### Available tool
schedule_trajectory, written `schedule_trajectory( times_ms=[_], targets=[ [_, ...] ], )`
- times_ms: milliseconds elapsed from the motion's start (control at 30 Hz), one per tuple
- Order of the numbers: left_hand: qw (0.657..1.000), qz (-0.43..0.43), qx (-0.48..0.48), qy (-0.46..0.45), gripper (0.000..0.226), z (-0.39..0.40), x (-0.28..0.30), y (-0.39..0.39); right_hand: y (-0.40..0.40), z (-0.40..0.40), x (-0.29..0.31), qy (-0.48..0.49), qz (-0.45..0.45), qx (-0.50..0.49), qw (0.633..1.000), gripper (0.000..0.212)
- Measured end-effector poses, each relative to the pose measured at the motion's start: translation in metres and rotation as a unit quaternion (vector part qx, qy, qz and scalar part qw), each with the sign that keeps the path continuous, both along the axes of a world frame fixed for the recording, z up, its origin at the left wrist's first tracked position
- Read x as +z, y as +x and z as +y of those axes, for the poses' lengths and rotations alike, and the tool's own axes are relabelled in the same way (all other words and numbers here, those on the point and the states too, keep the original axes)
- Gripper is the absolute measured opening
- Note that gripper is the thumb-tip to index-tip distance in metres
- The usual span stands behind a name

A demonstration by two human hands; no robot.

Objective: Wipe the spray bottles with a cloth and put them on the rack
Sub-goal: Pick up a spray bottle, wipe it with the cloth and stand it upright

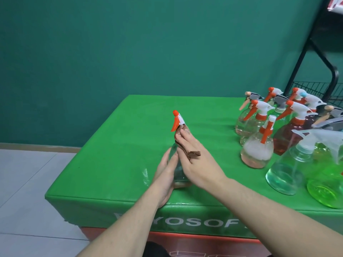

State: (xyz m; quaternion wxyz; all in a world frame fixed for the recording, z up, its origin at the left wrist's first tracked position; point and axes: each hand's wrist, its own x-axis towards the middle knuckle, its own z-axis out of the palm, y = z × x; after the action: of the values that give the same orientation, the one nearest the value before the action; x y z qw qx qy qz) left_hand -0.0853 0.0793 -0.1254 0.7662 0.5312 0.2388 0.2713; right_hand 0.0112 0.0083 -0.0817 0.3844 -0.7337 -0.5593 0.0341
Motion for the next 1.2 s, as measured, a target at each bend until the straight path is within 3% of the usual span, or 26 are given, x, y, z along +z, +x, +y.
schedule_trajectory(
  times_ms=[167,333,467,567,733,933,1000,1067,1133,1200],
  targets=[
    [1.000,0.016,-0.003,-0.004,0.043,-0.002,0.004,0.003,0.002,0.009,0.006,-0.017,-0.004,-0.012,1.000,0.051],
    [1.000,0.010,-0.005,-0.015,0.041,-0.004,0.006,0.002,-0.002,0.007,0.009,0.022,-0.045,-0.024,0.998,0.037],
    [0.999,0.003,0.011,-0.034,0.065,-0.001,-0.001,0.002,0.006,0.003,0.002,0.003,0.012,-0.006,1.000,0.038],
    [0.999,0.002,0.024,-0.021,0.052,-0.002,-0.002,0.003,0.003,-0.001,-0.008,0.021,0.030,0.010,0.999,0.036],
    [0.999,0.007,0.038,-0.020,0.042,-0.001,-0.002,0.003,-0.004,-0.015,-0.022,0.048,-0.009,0.037,0.998,0.043],
    [0.992,-0.018,0.046,-0.113,0.077,0.005,-0.005,0.000,-0.016,-0.039,-0.045,0.040,-0.173,0.087,0.980,0.042],
    [0.993,-0.012,0.050,-0.108,0.076,0.005,-0.004,-0.001,-0.016,-0.045,-0.053,0.038,-0.208,0.092,0.973,0.042],
    [0.993,0.000,0.061,-0.105,0.077,0.005,-0.002,0.001,-0.015,-0.046,-0.055,0.042,-0.211,0.090,0.973,0.042],
    [0.993,-0.008,0.054,-0.103,0.092,0.004,-0.002,0.002,-0.014,-0.044,-0.054,0.042,-0.209,0.084,0.973,0.043],
    [0.994,-0.025,0.060,-0.089,0.078,0.003,0.000,0.001,-0.013,-0.037,-0.049,0.037,-0.205,0.073,0.975,0.045]
  ],
)
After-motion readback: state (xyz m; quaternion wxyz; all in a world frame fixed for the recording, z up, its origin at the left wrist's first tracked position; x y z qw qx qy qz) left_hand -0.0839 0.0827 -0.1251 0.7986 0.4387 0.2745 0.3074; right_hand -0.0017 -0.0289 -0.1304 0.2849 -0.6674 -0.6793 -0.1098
